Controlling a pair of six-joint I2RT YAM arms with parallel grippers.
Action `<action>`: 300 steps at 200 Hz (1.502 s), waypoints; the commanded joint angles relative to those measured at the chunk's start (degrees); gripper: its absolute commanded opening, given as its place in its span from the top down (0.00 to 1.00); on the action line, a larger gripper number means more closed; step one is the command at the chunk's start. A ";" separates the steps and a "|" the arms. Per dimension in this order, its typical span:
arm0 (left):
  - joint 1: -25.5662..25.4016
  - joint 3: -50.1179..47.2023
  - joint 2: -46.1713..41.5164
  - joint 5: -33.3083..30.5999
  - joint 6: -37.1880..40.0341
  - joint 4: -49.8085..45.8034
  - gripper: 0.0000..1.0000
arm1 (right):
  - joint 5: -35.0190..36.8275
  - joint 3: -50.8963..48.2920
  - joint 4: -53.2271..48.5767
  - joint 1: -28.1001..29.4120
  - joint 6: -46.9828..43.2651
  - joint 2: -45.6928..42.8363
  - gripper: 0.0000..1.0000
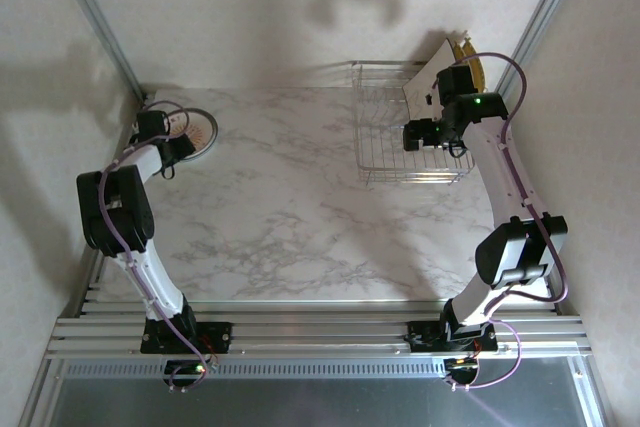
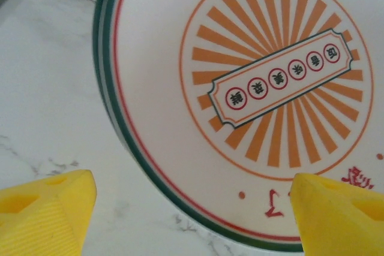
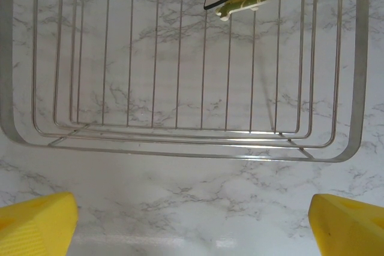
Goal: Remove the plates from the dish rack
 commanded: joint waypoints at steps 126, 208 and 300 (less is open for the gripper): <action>-19.67 12.68 -16.21 -4.35 11.29 -32.27 0.00 | 8.55 28.41 3.27 -2.96 -6.91 17.88 0.01; -23.42 13.61 -16.10 -4.69 10.68 -36.49 0.00 | 8.42 45.06 4.59 -5.58 -10.33 32.85 0.01; -23.54 16.55 -13.53 -2.80 13.35 -36.51 0.00 | 12.35 50.46 6.73 -6.60 -9.82 40.06 0.01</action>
